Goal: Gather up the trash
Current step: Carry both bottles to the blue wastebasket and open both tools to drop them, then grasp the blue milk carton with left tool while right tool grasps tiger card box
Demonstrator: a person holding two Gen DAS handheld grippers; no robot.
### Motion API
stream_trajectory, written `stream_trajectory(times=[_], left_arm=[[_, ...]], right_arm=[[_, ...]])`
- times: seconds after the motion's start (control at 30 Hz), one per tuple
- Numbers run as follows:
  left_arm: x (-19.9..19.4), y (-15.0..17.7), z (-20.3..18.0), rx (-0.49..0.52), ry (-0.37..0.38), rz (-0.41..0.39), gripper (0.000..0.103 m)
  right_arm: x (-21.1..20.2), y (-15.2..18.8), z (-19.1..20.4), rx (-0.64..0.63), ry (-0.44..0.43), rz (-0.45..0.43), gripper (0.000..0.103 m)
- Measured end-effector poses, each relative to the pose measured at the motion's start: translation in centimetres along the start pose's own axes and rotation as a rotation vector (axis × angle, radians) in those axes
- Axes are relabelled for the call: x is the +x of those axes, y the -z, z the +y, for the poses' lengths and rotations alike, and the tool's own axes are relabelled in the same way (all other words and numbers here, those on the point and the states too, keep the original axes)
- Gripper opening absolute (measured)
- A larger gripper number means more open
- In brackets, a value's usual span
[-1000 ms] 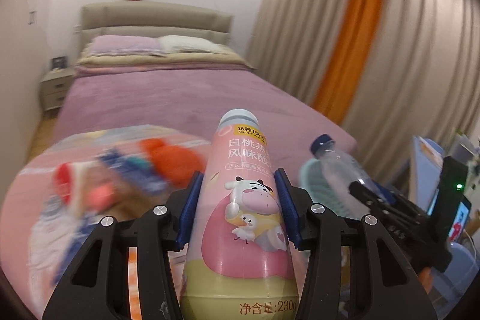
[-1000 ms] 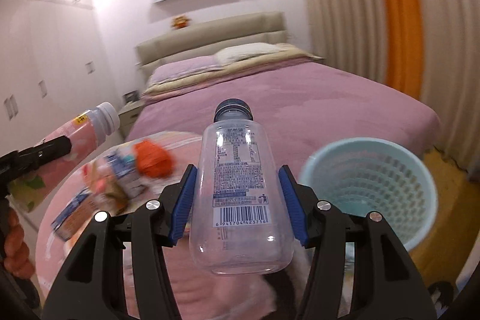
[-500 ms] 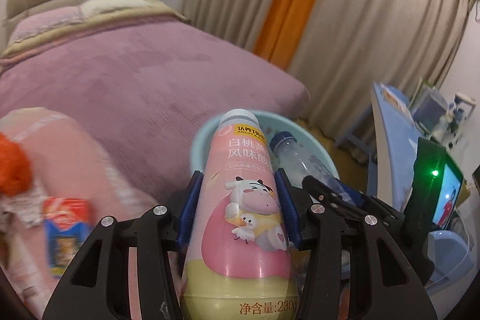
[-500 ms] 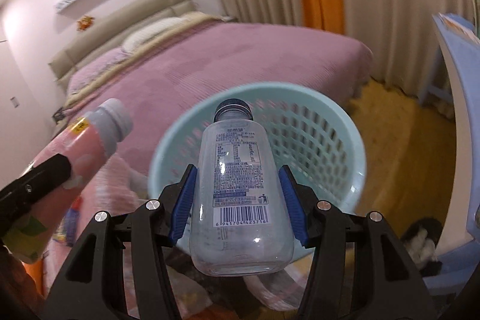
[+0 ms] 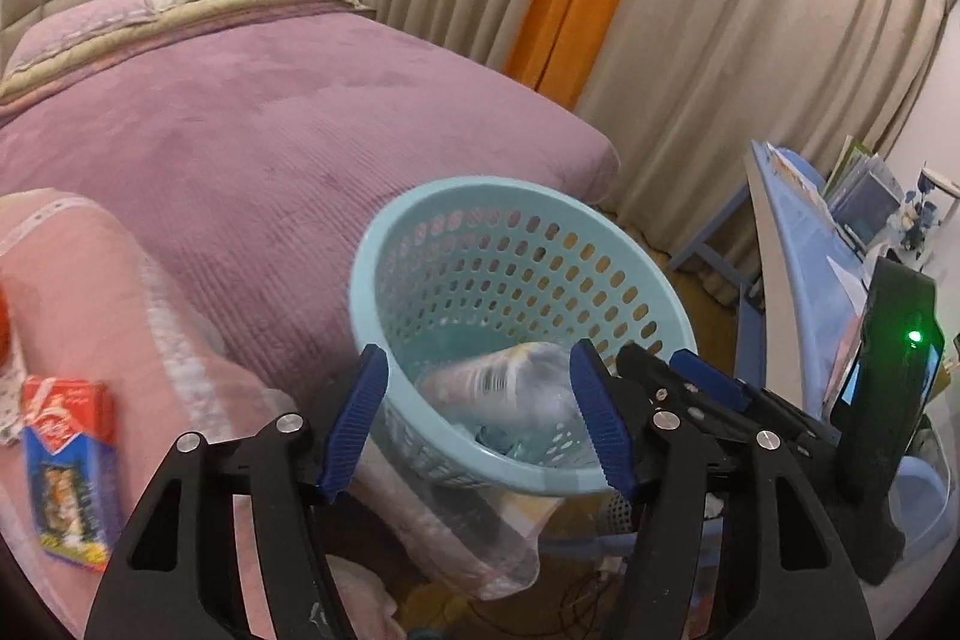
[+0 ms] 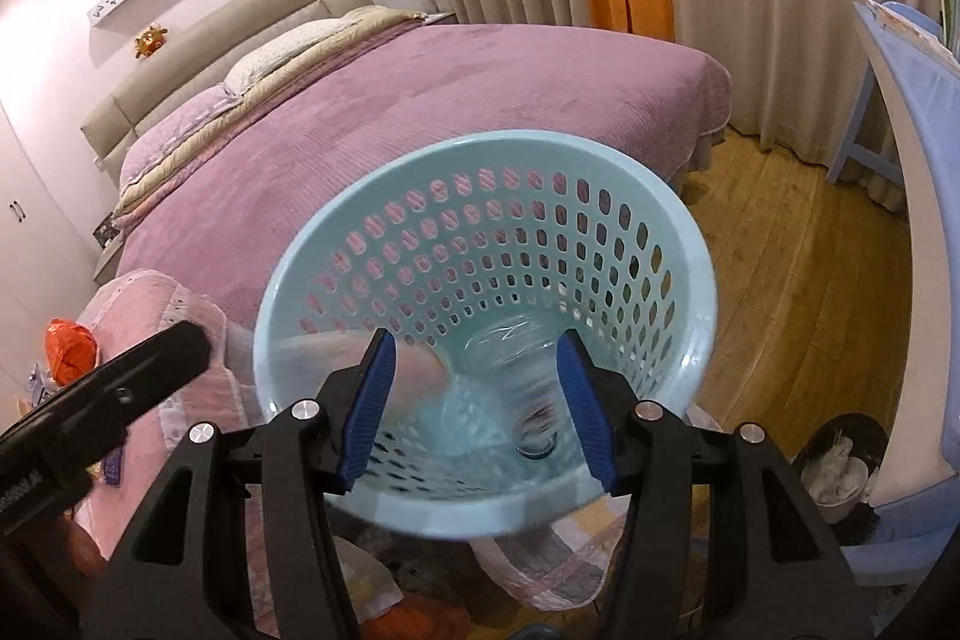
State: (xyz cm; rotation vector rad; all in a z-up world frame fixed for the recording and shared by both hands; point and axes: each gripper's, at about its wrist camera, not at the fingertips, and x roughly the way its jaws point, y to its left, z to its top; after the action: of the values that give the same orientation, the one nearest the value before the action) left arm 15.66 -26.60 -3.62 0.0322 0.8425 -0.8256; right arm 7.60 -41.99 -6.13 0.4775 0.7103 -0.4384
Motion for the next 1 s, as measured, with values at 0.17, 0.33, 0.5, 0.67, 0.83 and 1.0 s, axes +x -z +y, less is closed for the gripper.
stream_trajectory(times=[0.17, 0.33, 0.5, 0.67, 0.83, 1.0], left_arm=[[-3.9, 1.0, 1.7, -0.032, -0.023, -0.064, 0.062], [-8.3, 2.3, 3.2, -0.053, -0.064, -0.13, 0.062], [-13.5, 3.7, 4.7, -0.059, -0.118, -0.202, 0.067], [-19.2, 5.2, 7.0, -0.085, -0.198, -0.28, 0.068], [-23.9, 7.1, 10.6, -0.151, -0.296, -0.333, 0.071], [-27.3, 8.9, 15.4, -0.223, -0.443, -0.321, 0.072]], right_arm=[[-1.2, 0.3, 0.9, -0.026, -0.019, -0.028, 0.053], [-3.0, 0.8, 3.3, -0.07, -0.062, -0.054, 0.053], [-5.3, 1.6, 7.0, -0.138, -0.139, -0.091, 0.053], [-8.0, 3.0, 11.6, -0.241, -0.235, -0.139, 0.053], [-9.5, 4.6, 16.3, -0.338, -0.306, -0.141, 0.053], [-9.0, 6.3, 20.1, -0.407, -0.338, -0.109, 0.053]])
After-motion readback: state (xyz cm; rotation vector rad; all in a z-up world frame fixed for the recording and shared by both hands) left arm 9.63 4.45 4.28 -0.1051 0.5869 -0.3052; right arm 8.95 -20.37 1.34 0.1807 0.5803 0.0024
